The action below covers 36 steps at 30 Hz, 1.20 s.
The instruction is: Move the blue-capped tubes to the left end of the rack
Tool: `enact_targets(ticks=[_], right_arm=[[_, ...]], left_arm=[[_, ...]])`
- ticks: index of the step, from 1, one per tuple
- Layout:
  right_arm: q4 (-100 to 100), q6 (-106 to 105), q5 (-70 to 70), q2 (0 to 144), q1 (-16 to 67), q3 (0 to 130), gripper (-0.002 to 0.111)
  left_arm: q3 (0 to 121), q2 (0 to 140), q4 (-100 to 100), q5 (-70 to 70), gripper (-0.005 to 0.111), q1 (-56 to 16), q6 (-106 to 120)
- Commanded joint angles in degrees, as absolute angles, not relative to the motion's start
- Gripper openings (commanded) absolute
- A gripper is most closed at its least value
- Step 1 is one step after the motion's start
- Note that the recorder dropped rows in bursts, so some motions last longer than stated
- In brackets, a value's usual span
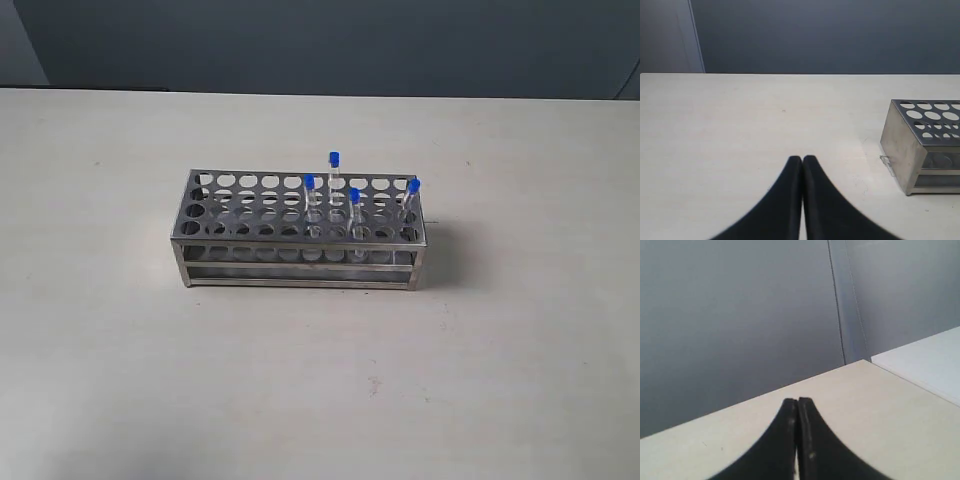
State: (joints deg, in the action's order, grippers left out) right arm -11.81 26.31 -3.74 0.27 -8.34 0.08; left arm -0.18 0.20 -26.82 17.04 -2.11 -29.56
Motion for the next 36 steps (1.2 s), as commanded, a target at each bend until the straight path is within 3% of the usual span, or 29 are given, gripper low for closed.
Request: enact_targets(ticks=[1,8,17,23,30,36], right_arm=[[3.78,31.31,4.81,0.0,-8.55,0.0,-0.001],[22.02,31.62,10.24,0.0,-8.55,0.0,-0.001],[27.85,31.73,17.97,0.0,-8.55,0.0,-0.001],[29.47,43.56,23.72,0.0,-8.55,0.0,-0.001],[0.36,60.73,22.3,0.0,-8.55,0.15,-0.001],[-34.9,67.95,23.52,0.24,-8.55,9.94,-0.001]], left_arm=[[0.0,0.0,-26.65,16.68,0.001,-2.4,-29.59],[0.0,0.0,-26.65,16.68,0.001,-2.4,-29.59],[0.0,0.0,-26.65,16.68,0.001,-2.4,-29.59],[0.0,0.0,-26.55,16.68,0.001,-2.4,-29.59],[0.0,0.0,-26.55,16.68,0.001,-2.4,-29.59],[0.0,0.0,-26.55,16.68,0.001,-2.4,-29.59]])
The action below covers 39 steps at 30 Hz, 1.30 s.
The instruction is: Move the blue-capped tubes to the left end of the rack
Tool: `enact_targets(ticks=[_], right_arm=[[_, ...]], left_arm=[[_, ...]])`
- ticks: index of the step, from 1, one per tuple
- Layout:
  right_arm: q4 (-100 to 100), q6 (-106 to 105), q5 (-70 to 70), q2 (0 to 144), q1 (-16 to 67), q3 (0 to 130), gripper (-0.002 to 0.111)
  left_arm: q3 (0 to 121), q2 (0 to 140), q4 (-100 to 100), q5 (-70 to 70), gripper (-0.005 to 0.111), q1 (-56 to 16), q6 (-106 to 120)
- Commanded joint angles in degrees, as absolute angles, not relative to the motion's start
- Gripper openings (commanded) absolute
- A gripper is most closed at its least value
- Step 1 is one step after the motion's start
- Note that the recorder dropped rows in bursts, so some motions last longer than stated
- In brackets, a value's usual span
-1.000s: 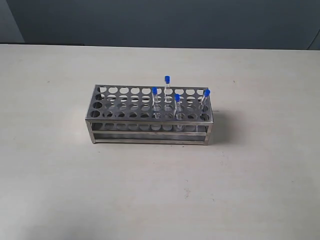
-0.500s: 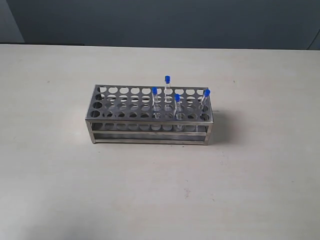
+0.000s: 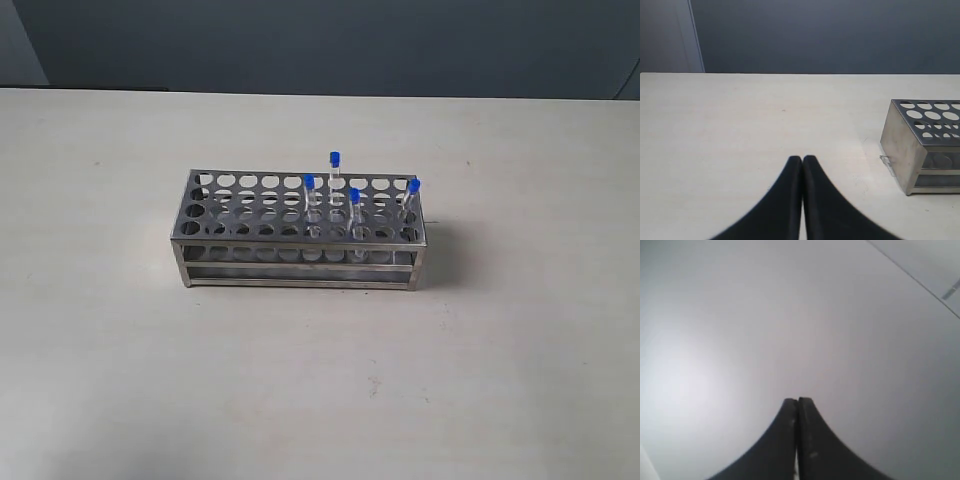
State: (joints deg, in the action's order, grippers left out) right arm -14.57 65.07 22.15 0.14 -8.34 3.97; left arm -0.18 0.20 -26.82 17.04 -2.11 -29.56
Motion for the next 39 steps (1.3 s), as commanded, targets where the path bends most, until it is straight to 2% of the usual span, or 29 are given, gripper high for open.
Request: enact_targets(ticks=[1,5,9,14,25,33,39], right_arm=[[-36.66,67.95,23.22,0.98,-8.55,11.53,-0.001],[-37.02,68.11,26.24,3.32,-8.55,16.95,-0.001],[-36.9,79.03,25.54,6.48,-8.55,18.97,-0.001],[-44.59,85.07,34.46,11.15,-8.1,19.24,-0.001],[-47.56,85.69,41.62,18.74,-4.54,24.82,-0.001],[-64.98,111.84,52.07,31.48,-4.54,30.38,-0.001],[-69.06,112.09,54.59,34.67,-4.54,32.81,-0.001]], left_arm=[[0.0,0.0,-26.55,16.68,0.001,-2.4,-29.59],[0.0,0.0,-26.55,16.68,0.001,-2.4,-29.59],[0.0,0.0,-26.55,16.68,0.001,-2.4,-29.59],[0.0,0.0,-26.55,16.68,0.001,-2.4,-29.59],[0.0,0.0,-26.66,16.54,0.001,-2.4,-29.59],[0.0,0.0,-26.66,16.54,0.001,-2.4,-29.59],[0.0,0.0,-26.66,16.54,0.001,-2.4,-29.59]])
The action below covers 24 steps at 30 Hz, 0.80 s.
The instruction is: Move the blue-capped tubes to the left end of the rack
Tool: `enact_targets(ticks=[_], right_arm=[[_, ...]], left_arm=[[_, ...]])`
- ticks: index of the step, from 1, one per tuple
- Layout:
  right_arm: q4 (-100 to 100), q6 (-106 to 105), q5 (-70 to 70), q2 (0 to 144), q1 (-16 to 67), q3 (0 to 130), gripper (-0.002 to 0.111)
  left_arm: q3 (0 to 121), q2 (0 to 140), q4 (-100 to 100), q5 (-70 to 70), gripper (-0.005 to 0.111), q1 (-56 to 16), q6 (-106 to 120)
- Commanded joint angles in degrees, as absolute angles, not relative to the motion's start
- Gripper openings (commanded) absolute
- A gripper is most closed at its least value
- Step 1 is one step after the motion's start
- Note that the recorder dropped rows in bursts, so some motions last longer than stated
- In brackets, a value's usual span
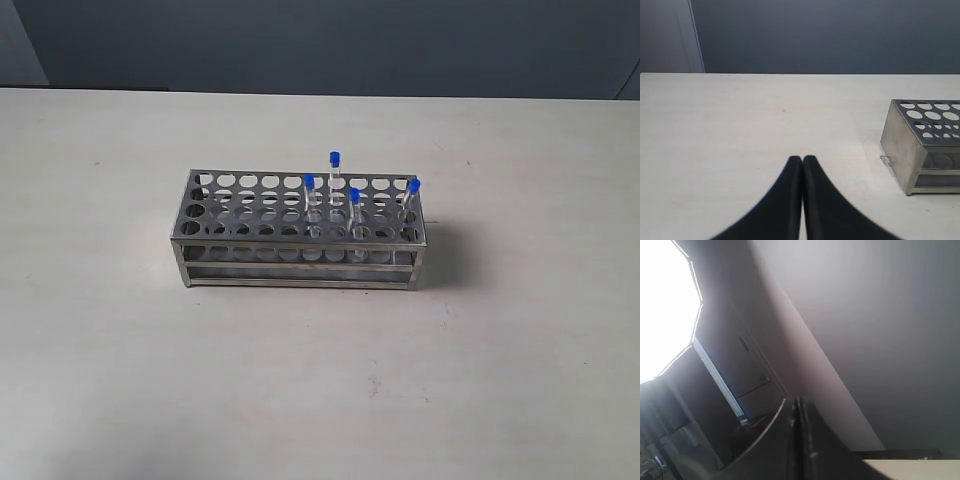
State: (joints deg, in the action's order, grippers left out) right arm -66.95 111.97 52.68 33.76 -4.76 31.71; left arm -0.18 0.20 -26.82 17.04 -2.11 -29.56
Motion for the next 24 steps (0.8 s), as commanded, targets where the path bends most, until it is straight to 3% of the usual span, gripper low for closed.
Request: enact_targets(ticks=[1,7,12,21,23,24], right_arm=[[-69.32,111.96,54.78,34.67,-4.54,32.81,-0.001],[-86.77,121.2,49.25,37.84,-4.54,34.76,-0.001],[-99.4,121.24,50.37,49.22,-0.77,39.92,-0.001],[-99.95,119.21,47.07,74.05,14.77,49.04,-0.001],[-99.95,116.62,40.53,80.33,20.85,51.66,-0.001],[-99.95,115.33,28.31,82.52,24.86,52.84,-0.001]], left_arm=[[0.0,0.0,-26.66,16.54,0.001,-2.4,-29.59],[0.0,0.0,-26.66,16.54,0.001,-2.4,-29.59],[0.0,0.0,-26.66,16.54,0.001,-2.4,-29.59],[0.0,0.0,-26.56,16.7,0.001,-2.4,-29.59],[0.0,0.0,-26.56,16.7,0.001,-2.4,-29.59],[0.0,0.0,-26.56,16.7,0.001,-2.4,-29.59]])
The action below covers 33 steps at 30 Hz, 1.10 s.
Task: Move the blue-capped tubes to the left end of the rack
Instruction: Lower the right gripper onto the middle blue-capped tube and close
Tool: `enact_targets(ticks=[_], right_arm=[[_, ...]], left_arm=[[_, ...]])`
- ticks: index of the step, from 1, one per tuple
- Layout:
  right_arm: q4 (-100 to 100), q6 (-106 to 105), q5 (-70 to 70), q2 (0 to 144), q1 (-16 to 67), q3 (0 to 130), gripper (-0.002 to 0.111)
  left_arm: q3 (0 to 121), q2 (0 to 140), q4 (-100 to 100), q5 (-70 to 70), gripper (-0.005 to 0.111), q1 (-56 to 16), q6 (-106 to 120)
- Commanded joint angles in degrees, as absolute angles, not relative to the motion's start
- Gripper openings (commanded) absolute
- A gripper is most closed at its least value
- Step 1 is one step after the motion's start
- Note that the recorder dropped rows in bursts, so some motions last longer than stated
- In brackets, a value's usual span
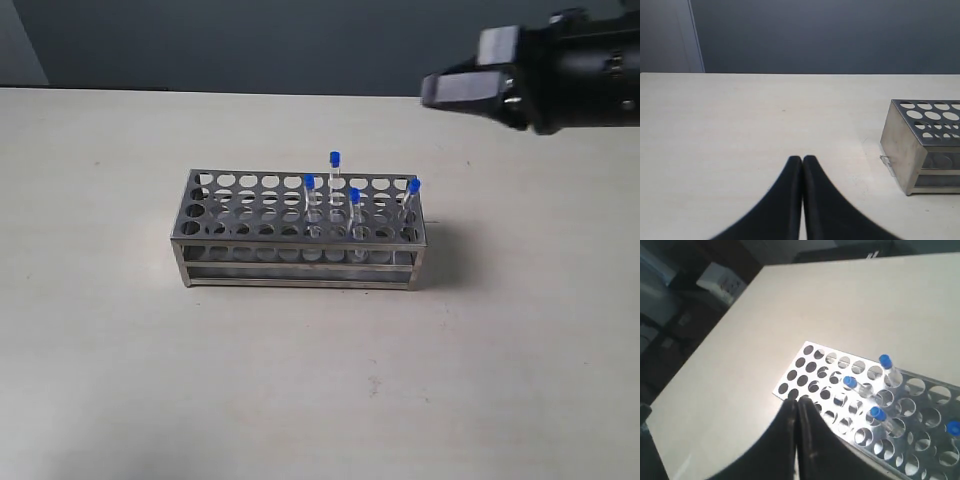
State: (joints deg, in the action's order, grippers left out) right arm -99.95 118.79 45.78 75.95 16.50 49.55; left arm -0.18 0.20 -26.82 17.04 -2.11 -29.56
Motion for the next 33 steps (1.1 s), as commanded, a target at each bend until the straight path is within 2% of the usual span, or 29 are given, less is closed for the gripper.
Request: enact_targets(ticks=[1,2,4,5,8,9,11,13,16,21,22,33], right_arm=[[-99.95,113.98,22.1,83.01,26.32,53.13,-0.001],[-99.95,108.55,5.24,83.76,29.62,53.5,-0.001],[-99.95,95.73,-16.09,84.62,33.14,53.5,-0.001],[-98.79,88.61,-19.35,84.61,33.5,53.5,-0.001],[-46.14,33.15,-35.29,86.25,33.1,62.1,-0.001],[-28.5,15.6,-45.68,88.38,31.96,67.74,-0.001],[-6.64,-0.7,-57.56,91.79,31.83,77.34,-0.001],[4.94,-8.37,-58.08,94.21,34.19,83.2,-0.001],[4.32,-10.86,-54.72,97.62,39.19,83.89,0.005],[2.37,-8.68,-52.55,102.57,43.03,83.89,0.042],[2.25,-7.45,-51.83,103.15,43.34,83.89,0.045],[-1.05,-4.41,-48.31,107.76,43.46,83.89,0.042]], left_arm=[[0.0,0.0,-26.56,16.7,0.001,-2.4,-29.59],[0.0,0.0,-26.56,16.7,0.001,-2.4,-29.59],[0.0,0.0,-26.56,16.7,0.001,-2.4,-29.59],[0.0,0.0,-26.56,16.7,0.001,-2.4,-29.59],[0.0,0.0,-26.56,16.7,0.001,-2.4,-29.59],[0.0,0.0,-26.56,16.7,0.001,-2.4,-29.59],[0.0,0.0,-26.56,16.7,0.001,-2.4,-29.59],[0.0,0.0,-26.56,16.7,0.001,-2.4,-29.59],[0.0,0.0,-26.56,16.7,0.001,-2.4,-29.59],[0.0,0.0,-26.56,16.7,0.001,-2.4,-29.59],[0.0,0.0,-26.56,16.7,0.001,-2.4,-29.59],[0.0,0.0,-26.82,16.59,0.001,-2.4,-29.59]])
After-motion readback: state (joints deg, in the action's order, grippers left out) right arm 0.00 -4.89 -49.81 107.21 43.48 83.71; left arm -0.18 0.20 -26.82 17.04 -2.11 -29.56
